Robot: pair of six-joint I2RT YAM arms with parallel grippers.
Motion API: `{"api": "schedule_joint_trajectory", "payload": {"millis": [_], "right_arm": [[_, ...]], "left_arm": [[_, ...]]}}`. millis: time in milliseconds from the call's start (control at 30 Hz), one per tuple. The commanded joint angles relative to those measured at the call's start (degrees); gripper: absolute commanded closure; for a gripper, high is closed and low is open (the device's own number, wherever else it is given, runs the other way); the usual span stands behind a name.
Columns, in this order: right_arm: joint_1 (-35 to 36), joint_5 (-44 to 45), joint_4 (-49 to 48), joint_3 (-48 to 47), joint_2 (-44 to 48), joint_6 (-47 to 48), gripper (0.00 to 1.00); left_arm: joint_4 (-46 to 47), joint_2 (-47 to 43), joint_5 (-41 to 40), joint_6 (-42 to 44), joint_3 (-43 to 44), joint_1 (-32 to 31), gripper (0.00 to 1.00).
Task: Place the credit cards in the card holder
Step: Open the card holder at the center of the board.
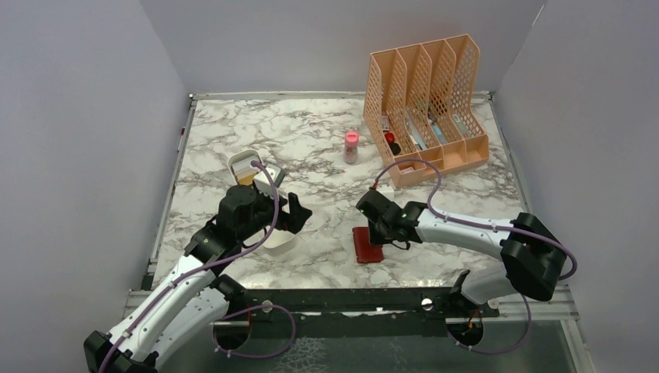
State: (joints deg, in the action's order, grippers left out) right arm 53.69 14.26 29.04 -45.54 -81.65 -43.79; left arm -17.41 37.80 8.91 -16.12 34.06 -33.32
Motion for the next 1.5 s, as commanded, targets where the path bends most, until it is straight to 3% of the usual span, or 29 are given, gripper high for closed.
{"api": "schedule_joint_trajectory", "payload": {"millis": [0,400,667,867,1000,1333,1467], "right_arm": [[0.4,2.2,-0.8,0.8,1.7,-0.4,0.99],[0.3,0.3,-9.1,3.8,6.1,-4.4,0.99],[0.4,-1.0,-15.2,4.4,10.5,-5.2,0.99],[0.4,-4.2,-21.1,6.3,14.6,-7.5,0.99],[0.4,-5.5,-24.9,8.0,17.5,-8.9,0.99],[0.4,-9.2,-30.4,9.7,22.7,-7.9,0.99],[0.4,-10.0,-30.7,10.1,23.7,-8.0,0.99]], "left_arm": [[-0.2,-0.4,-1.6,-0.8,1.3,0.4,0.17],[-0.5,1.5,-1.9,-2.7,1.6,0.4,0.26],[0.3,7.3,3.8,-5.9,3.2,0.4,0.32],[10.7,9.8,17.5,-13.5,1.1,0.4,0.23],[17.5,12.4,22.0,-16.7,-0.1,0.4,0.17],[23.6,20.9,23.8,-21.3,0.0,0.3,0.19],[25.1,22.0,23.5,-22.3,-0.5,0.3,0.27]]}}
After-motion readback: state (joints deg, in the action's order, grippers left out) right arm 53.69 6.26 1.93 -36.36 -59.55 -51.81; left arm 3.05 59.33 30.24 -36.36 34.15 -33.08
